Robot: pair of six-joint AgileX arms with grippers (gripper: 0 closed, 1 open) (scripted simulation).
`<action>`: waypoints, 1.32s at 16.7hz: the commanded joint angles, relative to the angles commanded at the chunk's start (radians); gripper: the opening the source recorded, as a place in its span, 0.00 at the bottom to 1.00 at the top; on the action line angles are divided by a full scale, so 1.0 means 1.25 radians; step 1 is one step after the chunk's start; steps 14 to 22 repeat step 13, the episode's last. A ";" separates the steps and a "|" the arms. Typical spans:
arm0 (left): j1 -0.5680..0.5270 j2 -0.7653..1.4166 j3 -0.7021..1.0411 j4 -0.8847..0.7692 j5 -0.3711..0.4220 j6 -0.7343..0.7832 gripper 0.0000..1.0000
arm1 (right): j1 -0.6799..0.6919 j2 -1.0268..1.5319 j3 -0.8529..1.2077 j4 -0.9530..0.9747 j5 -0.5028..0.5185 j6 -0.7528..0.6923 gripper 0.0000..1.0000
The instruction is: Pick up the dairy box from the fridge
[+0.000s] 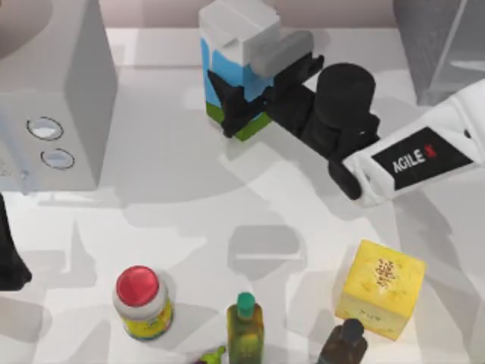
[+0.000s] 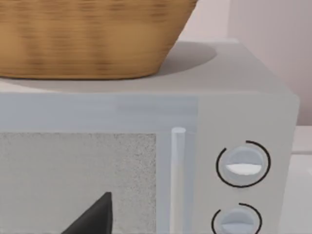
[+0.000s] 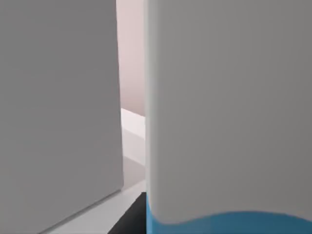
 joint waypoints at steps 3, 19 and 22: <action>0.000 0.000 0.000 0.000 0.000 0.000 1.00 | 0.000 0.000 0.000 0.000 0.000 0.000 0.68; 0.000 0.000 0.000 0.000 0.000 0.000 1.00 | 0.000 0.000 0.000 0.000 0.000 0.000 1.00; 0.000 0.000 0.000 0.000 0.000 0.000 1.00 | 0.000 0.000 0.000 0.000 0.000 0.000 1.00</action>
